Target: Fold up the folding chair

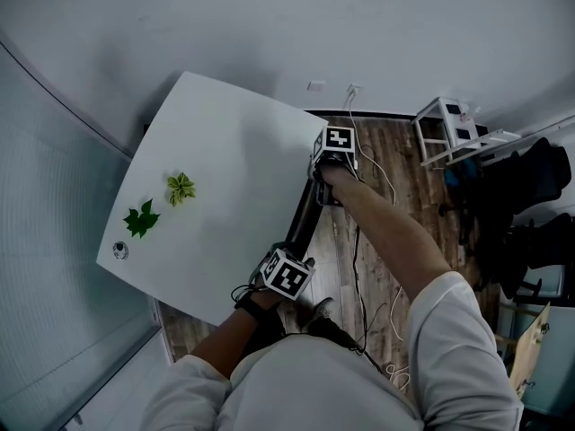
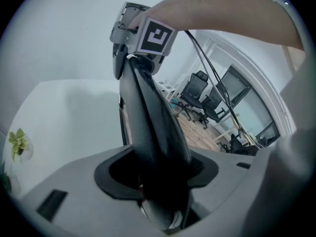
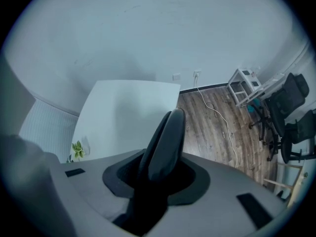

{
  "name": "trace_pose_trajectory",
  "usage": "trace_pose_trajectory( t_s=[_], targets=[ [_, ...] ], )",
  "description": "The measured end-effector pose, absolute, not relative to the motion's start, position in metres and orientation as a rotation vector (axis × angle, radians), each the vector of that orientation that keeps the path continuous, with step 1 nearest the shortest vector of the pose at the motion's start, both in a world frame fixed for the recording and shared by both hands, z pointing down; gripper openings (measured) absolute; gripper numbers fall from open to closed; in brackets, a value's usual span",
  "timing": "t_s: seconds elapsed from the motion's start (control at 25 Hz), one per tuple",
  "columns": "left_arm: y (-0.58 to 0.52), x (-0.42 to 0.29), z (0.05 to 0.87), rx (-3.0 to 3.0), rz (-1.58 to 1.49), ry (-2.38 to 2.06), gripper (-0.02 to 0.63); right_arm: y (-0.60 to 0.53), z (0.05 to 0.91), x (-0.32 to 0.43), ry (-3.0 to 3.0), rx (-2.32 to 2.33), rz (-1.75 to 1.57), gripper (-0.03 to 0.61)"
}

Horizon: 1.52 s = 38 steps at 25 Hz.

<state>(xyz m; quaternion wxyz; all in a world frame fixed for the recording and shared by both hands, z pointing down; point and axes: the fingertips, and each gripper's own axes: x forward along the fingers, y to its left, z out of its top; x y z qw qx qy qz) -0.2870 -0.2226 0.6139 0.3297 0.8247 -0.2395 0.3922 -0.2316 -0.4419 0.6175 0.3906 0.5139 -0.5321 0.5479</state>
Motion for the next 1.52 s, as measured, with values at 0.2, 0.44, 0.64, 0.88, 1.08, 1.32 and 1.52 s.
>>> trace_pose_trajectory(
  t_s=[0.2, 0.44, 0.64, 0.88, 1.08, 1.32, 1.52],
  targets=[
    [-0.223, -0.289, 0.614, 2.161, 1.008, -0.644, 0.232, -0.443, 0.617, -0.237, -1.386, 1.246, 1.427, 0.169],
    [-0.225, -0.287, 0.614, 2.211, 1.075, -0.672, 0.261, -0.445, 0.596, -0.235, -1.529, 1.219, 1.481, 0.256],
    [-0.238, -0.294, 0.585, 2.218, 1.022, -0.777, 0.289, -0.446, 0.564, -0.206, -1.667, 1.237, 1.547, 0.279],
    [-0.266, -0.294, 0.533, 2.302, 0.993, -0.986, 0.302, -0.413, 0.512, -0.119, -1.862, 1.307, 1.456, 0.279],
    [-0.275, -0.245, 0.474, 2.405, 0.884, -1.082, 0.301, -0.353, 0.460, -0.005, -1.998, 1.469, 1.263, 0.278],
    [-0.253, -0.152, 0.409, 2.611, 0.695, -1.055, 0.262, -0.258, 0.390, 0.114, -2.135, 1.711, 0.855, 0.241],
    [-0.221, -0.089, 0.372, 2.774, 0.514, -0.975, 0.218, -0.177, 0.362, 0.156, -2.189, 1.828, 0.531, 0.189]
  ],
)
